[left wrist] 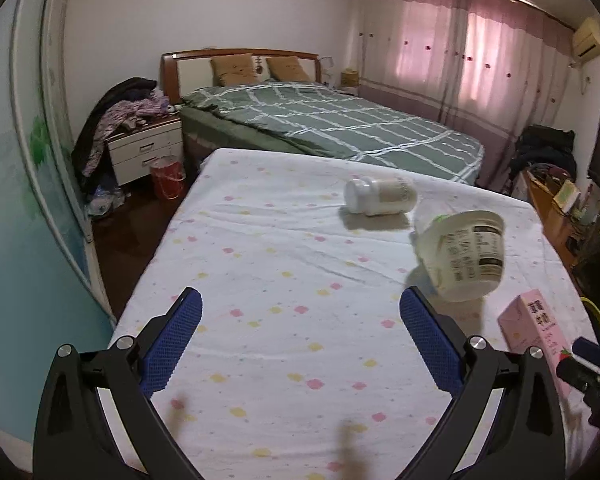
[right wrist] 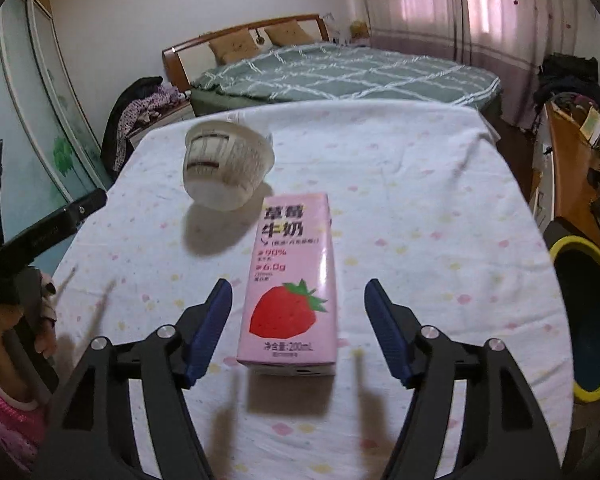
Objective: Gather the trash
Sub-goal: 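Grasp the pink strawberry milk carton with the right gripper and lift, then carry the milk carton over the bin and open the right gripper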
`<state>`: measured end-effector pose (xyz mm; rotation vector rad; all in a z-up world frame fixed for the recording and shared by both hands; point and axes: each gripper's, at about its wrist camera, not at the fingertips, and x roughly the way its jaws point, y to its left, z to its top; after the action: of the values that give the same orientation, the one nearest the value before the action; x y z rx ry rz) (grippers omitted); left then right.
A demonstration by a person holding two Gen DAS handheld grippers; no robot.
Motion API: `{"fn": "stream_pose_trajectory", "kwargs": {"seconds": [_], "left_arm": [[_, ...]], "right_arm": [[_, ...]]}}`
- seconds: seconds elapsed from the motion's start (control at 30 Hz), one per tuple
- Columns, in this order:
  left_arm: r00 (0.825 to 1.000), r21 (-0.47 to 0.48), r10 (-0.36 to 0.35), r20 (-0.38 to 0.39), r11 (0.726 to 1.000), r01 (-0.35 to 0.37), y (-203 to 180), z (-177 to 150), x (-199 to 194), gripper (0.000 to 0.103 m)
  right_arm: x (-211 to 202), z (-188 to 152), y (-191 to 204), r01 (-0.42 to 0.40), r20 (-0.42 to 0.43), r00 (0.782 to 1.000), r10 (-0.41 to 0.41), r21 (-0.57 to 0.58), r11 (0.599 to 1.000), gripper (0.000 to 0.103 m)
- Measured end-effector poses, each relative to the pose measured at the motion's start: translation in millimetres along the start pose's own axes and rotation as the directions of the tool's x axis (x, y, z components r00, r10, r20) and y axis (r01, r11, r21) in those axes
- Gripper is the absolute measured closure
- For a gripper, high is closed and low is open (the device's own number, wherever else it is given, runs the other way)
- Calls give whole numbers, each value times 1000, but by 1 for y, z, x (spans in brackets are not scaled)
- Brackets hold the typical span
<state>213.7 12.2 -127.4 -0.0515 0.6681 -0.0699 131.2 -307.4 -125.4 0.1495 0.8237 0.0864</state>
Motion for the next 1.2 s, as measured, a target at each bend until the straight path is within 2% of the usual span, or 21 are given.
{"fn": "stream_pose_trajectory", "kwargs": {"seconds": [0.2, 0.3, 0.33, 0.57, 0.77, 0.97, 1.2], "left_arm": [[1000, 2, 21, 4, 1000, -21, -1, -2, 2, 5], [1000, 20, 22, 10, 1000, -22, -5, -3, 1, 5], [1000, 23, 21, 11, 1000, -21, -6, -3, 0, 5], [1000, 47, 18, 19, 999, -19, -13, -5, -3, 5], [1000, 55, 12, 16, 998, -13, -16, -6, -4, 5], [1000, 57, 14, 13, 998, -15, -18, -6, -4, 5], [1000, 59, 15, 11, 998, -16, -19, -7, -3, 5]], "right_arm": [[18, -7, 0, 24, -62, 998, -23, 16, 1000, 35], [23, -10, -3, 25, -71, 997, -23, 25, 999, 51], [24, -11, -4, 22, -72, 997, -20, 27, 999, 52], [8, -10, -15, 33, -3, 999, -33, 61, 998, 53], [-10, -4, -47, 97, 44, 994, -103, 128, 987, 53], [-28, -2, -105, 217, 71, 968, -240, 245, 945, 53], [-48, -9, -171, 347, 58, 916, -397, 384, 856, 53]]}}
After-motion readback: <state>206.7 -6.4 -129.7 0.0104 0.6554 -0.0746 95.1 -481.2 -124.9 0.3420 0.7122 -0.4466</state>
